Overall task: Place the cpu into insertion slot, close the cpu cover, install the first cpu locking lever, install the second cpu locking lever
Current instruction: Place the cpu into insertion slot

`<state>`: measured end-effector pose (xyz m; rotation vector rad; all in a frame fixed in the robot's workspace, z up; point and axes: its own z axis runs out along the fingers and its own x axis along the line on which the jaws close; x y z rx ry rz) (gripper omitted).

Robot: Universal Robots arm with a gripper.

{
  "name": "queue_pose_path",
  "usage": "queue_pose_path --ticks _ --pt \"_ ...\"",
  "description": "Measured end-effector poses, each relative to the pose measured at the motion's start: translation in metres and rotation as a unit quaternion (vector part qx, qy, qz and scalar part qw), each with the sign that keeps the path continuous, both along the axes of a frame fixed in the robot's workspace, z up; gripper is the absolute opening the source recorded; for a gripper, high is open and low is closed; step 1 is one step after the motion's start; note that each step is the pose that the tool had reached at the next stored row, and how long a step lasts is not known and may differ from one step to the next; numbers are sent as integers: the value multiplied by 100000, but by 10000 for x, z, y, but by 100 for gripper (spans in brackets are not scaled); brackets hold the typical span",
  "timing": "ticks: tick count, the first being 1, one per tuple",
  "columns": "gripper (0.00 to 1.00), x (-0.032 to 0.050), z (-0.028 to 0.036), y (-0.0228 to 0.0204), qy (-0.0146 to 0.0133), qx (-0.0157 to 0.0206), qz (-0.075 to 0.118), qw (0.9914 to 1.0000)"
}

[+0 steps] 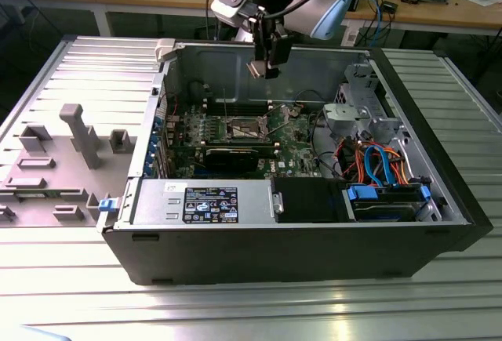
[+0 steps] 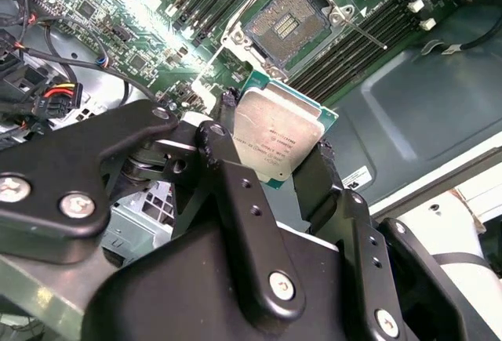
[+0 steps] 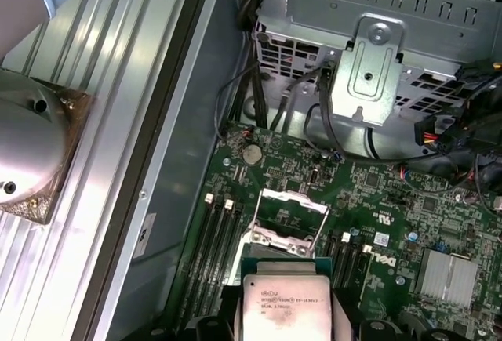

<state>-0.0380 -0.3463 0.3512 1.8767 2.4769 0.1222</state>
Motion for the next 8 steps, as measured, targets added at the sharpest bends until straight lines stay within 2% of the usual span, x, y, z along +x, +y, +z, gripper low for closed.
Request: queue_pose_path --ticks 8 --pt "54 0 -7 0 8 -1 -3143 99951"
